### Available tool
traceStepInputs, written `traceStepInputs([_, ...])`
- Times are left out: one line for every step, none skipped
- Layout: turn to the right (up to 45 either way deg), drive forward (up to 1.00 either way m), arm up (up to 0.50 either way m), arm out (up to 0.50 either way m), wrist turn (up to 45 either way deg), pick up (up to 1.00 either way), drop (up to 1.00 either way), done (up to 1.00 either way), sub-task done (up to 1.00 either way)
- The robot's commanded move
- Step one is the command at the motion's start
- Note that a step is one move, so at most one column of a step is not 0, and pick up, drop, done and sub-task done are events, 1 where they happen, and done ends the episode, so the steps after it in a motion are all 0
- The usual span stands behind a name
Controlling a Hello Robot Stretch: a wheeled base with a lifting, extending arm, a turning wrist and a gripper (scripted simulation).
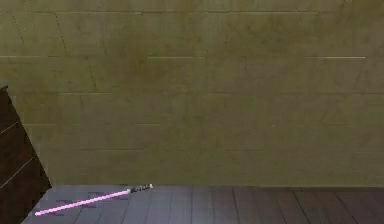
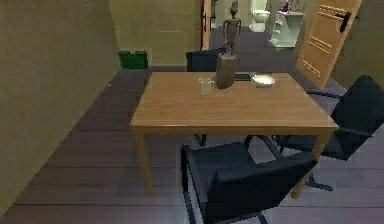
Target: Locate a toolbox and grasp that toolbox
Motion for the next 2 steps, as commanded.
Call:
traceStepInputs([42.0, 0.00, 0.00, 0.00, 0.0, 0.00, 0.00, 0.00, 0.00])
traceStepInputs([0.0, 1.00, 0.00, 0.00, 0.0, 0.00, 0.00, 0.00, 0.00])
